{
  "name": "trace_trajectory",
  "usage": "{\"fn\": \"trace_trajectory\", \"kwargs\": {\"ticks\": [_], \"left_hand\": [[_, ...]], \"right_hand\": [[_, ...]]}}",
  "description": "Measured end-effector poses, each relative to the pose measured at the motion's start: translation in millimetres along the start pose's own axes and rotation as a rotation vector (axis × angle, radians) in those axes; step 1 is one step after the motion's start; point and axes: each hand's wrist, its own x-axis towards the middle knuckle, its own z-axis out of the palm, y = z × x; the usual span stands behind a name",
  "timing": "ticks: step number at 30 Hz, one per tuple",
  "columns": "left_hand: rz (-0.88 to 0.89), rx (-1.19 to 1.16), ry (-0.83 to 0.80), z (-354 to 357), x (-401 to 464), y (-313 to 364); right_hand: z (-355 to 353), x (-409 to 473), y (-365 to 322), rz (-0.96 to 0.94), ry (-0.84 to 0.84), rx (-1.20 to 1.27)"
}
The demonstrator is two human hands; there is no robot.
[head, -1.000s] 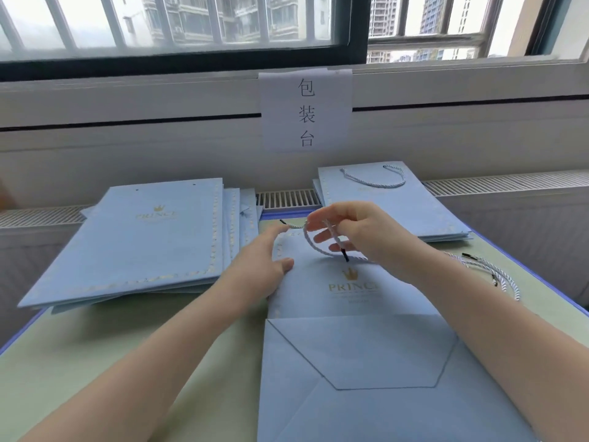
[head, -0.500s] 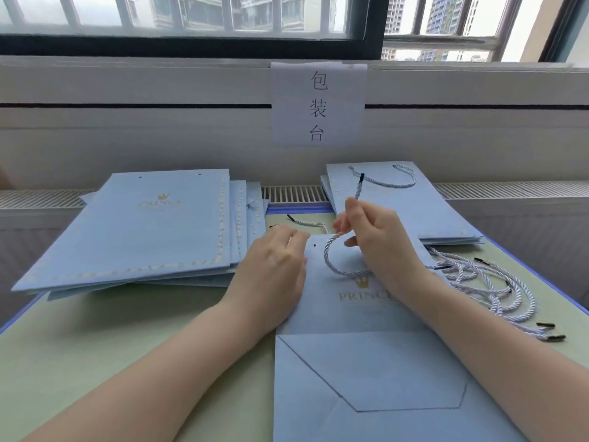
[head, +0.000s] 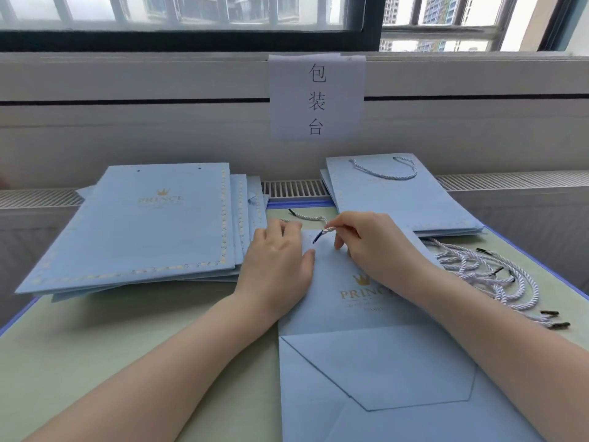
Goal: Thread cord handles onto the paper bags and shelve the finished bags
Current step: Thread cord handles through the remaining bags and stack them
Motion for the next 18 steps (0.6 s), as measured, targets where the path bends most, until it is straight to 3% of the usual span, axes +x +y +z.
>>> {"fn": "trace_trajectory", "kwargs": {"ticks": [3, 6, 11, 18], "left_hand": [[-0.01, -0.274, 0.172, -7, -1, -1], [-0.045, -0.463, 0.242, -13, -5, 2], [-0.1, -0.524, 0.187, -14, -5, -3], [-0.113, -0.579, 0.059, -21, -4, -4]], "right_hand": [[-2, 0, -3, -0.079, 0.067, 0.022], [3, -3, -4, -0.18, 0.099, 0.032], [8, -4, -8, -0.268, 0.036, 0.148], [5, -4, -11, -0.155, 0.117, 0.176]]}}
